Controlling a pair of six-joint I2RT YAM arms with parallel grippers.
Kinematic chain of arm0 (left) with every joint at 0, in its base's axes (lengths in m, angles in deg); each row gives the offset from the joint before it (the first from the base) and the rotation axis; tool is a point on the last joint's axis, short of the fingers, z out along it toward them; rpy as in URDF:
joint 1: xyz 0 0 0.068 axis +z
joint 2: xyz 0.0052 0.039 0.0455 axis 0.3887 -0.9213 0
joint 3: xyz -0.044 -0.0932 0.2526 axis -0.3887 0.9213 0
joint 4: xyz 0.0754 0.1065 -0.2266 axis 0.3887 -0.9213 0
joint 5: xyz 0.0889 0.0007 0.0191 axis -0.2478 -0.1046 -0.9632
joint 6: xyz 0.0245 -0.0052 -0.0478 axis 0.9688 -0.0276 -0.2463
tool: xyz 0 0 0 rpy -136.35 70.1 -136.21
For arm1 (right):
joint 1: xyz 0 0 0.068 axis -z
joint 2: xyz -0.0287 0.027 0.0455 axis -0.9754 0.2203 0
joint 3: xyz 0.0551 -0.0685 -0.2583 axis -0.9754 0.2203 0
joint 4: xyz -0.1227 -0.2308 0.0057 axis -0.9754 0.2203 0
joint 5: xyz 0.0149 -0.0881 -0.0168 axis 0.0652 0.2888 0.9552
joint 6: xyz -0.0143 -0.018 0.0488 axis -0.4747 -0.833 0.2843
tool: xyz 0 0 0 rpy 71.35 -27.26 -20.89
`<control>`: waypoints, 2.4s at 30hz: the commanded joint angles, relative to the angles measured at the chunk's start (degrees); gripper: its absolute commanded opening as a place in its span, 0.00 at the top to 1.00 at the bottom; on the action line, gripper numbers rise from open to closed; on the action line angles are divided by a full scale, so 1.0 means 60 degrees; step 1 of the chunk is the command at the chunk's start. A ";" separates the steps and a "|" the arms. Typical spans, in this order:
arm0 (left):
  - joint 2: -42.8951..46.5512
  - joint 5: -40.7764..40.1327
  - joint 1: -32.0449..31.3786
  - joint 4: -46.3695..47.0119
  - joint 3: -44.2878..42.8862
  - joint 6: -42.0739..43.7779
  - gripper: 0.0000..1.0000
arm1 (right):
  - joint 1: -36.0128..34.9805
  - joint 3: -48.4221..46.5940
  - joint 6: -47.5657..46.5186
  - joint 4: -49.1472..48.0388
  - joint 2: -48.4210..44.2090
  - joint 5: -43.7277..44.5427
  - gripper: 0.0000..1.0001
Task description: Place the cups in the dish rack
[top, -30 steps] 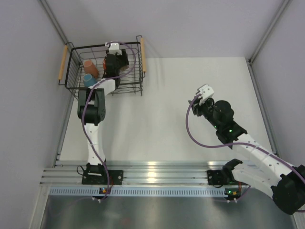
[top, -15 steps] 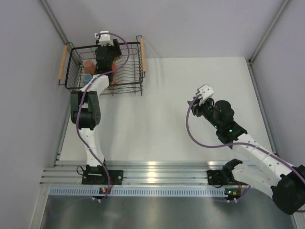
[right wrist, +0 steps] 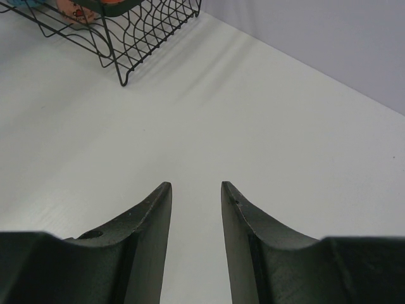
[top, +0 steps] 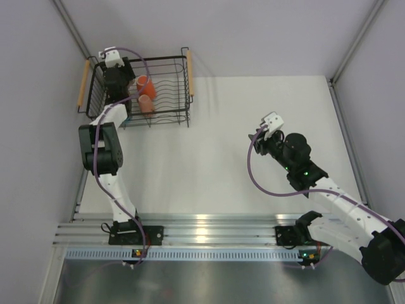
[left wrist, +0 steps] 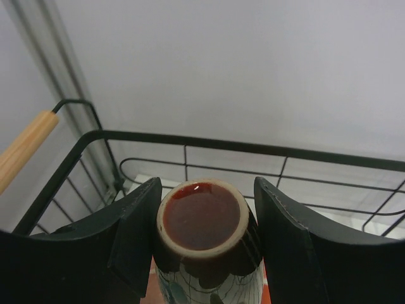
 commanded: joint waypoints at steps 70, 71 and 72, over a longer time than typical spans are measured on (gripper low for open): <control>-0.1654 -0.0165 0.0358 0.1242 0.0206 0.0154 1.00 | 0.0220 -0.0141 0.0181 -0.0265 0.0631 -0.0212 0.63; -0.1654 -0.0151 0.0358 0.1242 0.0293 0.0096 1.00 | 0.0234 -0.0141 0.0181 -0.0265 0.0617 -0.0198 0.63; -0.1654 -0.0209 0.0358 0.1242 0.0352 0.0081 1.00 | 0.0235 -0.0141 0.0181 -0.0265 0.0631 -0.0183 0.63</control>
